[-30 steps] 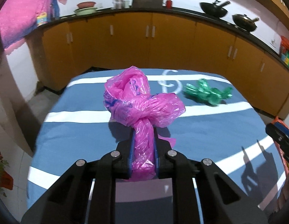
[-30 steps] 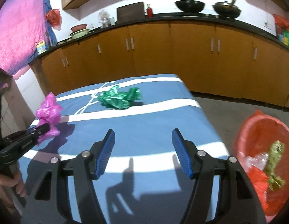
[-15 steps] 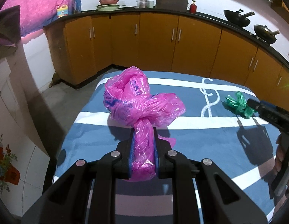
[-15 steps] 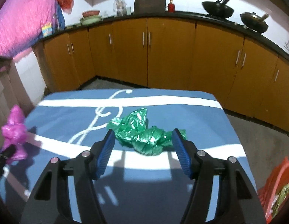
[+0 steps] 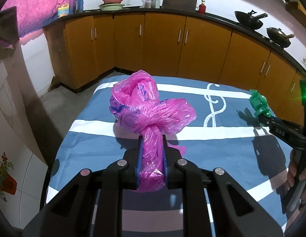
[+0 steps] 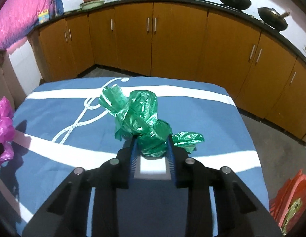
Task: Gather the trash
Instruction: 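Carry the pink bag with the left tool while the right tool carries the green bag to the basket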
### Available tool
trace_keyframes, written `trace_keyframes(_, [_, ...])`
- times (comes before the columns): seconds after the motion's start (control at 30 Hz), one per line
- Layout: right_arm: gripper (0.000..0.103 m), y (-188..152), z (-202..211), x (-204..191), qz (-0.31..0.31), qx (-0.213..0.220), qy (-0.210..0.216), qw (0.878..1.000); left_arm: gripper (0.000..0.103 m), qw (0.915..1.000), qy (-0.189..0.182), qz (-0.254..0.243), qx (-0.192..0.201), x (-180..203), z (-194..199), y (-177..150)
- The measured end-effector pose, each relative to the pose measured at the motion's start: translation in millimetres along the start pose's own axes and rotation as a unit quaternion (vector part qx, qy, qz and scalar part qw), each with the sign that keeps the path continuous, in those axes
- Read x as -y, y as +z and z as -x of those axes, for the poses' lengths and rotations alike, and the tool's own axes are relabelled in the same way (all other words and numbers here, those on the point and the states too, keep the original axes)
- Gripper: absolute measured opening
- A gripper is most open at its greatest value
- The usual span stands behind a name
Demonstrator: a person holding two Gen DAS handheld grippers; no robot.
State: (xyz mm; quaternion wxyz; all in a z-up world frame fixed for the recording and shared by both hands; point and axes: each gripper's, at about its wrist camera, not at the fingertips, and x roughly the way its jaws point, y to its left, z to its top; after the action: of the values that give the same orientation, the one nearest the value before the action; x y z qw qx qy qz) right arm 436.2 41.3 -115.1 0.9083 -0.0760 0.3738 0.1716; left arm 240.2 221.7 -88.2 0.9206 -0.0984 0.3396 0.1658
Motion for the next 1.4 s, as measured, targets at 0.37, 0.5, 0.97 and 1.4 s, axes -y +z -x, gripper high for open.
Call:
trace_keyframes(0.37, [0.028,-24.5,97.8,39.9,-0.05,0.05,0.015,0.997,0.017,0.9986,-0.045,-0.019,0.022,39.8,37.6,2.3])
trace_keyframes(0.5, [0.028,-28.7,136.4,50.7,-0.054,0.07,0.007,0.996,0.017,0.9967,-0.065,-0.031,0.037,58.7,61.3,5.2])
trace_keyframes(0.97, [0.028,-58.6,256.0,101.8,-0.087,0.128,-0.017,0.988,0.017,0.9866,-0.13,-0.072,0.068,118.4,129.4,1.5])
trace_keyframes(1.4, [0.028,-102.9,314.3,195.2,-0.158,0.148,-0.075,0.973,0.017,0.9713,-0.193,-0.123,0.064,200.8,156.6,-16.6])
